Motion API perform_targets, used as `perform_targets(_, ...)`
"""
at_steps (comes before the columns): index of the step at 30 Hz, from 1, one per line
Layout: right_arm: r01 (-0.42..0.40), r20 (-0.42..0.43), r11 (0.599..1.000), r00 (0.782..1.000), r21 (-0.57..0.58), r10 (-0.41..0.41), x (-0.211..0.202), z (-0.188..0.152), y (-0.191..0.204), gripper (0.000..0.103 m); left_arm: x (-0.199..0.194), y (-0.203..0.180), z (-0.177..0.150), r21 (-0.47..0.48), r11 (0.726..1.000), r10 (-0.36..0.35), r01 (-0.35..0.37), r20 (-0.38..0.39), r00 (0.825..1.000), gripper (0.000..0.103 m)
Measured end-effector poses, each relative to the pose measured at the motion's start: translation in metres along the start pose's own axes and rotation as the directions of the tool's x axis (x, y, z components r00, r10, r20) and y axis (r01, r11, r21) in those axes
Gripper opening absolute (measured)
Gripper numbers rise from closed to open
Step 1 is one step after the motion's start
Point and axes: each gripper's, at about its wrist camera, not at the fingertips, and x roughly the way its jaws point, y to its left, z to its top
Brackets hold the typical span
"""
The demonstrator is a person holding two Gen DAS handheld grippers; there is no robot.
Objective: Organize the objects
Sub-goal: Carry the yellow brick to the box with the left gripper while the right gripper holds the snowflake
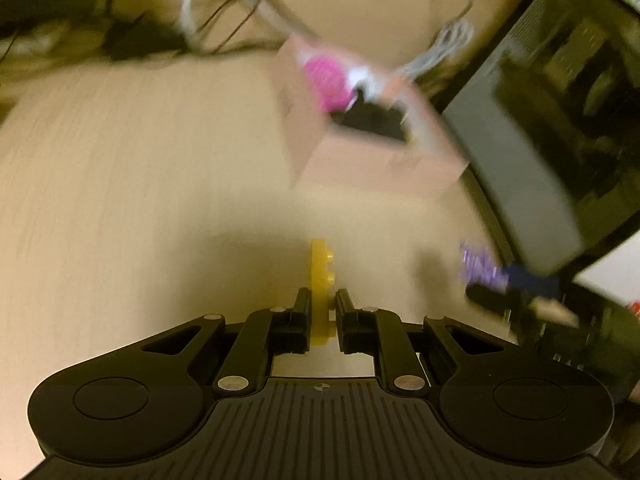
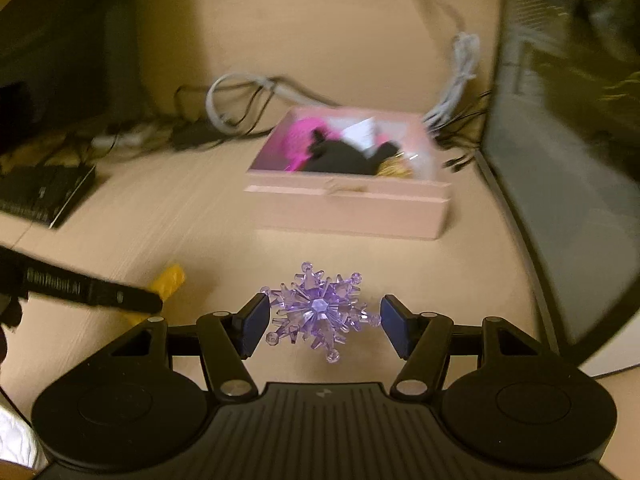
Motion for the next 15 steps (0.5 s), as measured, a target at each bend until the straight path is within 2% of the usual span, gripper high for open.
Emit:
perform_targets(3, 0.019, 0.039, 1.000, 0.999, 0.010, -0.019, -0.008, 0.002, -0.013, 0.062, 0.004, -0.022, 0.036, 0.067, 0.998, -0.010, 0.005, 0.073, 0.997, 0.015)
perform_targets(7, 0.037, 0.060, 0.999, 0.997, 0.027, -0.038, -0.015, -0.003, -0.025, 0.062, 0.025, -0.048, 0.081, 0.128, 0.992, -0.026, 0.010, 0.124, 0.992, 0.015)
perform_targets(12, 0.062, 0.074, 0.997, 0.995, 0.048, -0.066, -0.022, -0.012, -0.041, 0.062, 0.062, -0.064, 0.121, 0.131, 0.991, -0.036, 0.009, 0.204, 0.978, 0.016)
perform_targets(15, 0.084, 0.064, 0.994, 0.994, 0.068, -0.088, -0.023, -0.017, -0.053, 0.062, 0.089, -0.060, 0.133, 0.101, 0.994, 0.019, -0.042, 0.223, 0.975, 0.020)
